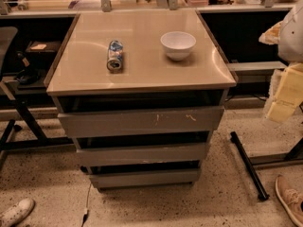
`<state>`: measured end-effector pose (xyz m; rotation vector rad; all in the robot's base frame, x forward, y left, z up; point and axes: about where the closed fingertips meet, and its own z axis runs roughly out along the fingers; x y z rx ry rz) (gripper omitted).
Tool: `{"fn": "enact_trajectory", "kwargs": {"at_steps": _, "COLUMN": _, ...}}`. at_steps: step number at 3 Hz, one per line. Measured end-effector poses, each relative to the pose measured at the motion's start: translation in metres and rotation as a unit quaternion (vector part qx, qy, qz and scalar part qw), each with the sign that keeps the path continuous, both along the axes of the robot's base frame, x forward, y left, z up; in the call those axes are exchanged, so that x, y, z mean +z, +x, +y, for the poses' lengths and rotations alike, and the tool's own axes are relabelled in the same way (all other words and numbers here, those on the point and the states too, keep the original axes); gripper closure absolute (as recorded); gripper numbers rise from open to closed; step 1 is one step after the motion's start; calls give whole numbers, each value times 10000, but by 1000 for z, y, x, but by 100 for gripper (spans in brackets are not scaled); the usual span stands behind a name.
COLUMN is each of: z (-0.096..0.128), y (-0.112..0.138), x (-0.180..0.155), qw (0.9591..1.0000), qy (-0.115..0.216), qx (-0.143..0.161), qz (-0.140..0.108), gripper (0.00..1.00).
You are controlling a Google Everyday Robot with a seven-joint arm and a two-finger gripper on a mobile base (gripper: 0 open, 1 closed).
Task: Open top drawer
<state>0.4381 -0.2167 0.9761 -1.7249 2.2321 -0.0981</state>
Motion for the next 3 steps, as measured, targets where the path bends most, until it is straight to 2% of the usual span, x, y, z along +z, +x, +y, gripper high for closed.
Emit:
{"fn": "enact_trajectory", "kwargs": {"at_steps": 1, "z": 0, "y": 0, "x": 0, "qw": 10000, "qy": 0, "qx": 0, "qz": 0, "gripper": 0}}
{"fn": "enact_trajectory", "kwargs": {"at_steps": 2, "z": 5, "y": -2, "x": -23, "qw": 9999, "qy": 68, "qx": -29, "qz": 82, "gripper": 0}}
{"fn": "enact_trajectory", "kwargs": {"at_steps": 3, "z": 20, "y": 8, "x": -83, "qw": 9990, "qy": 213, "qx": 58, "qz": 382, "gripper": 0}}
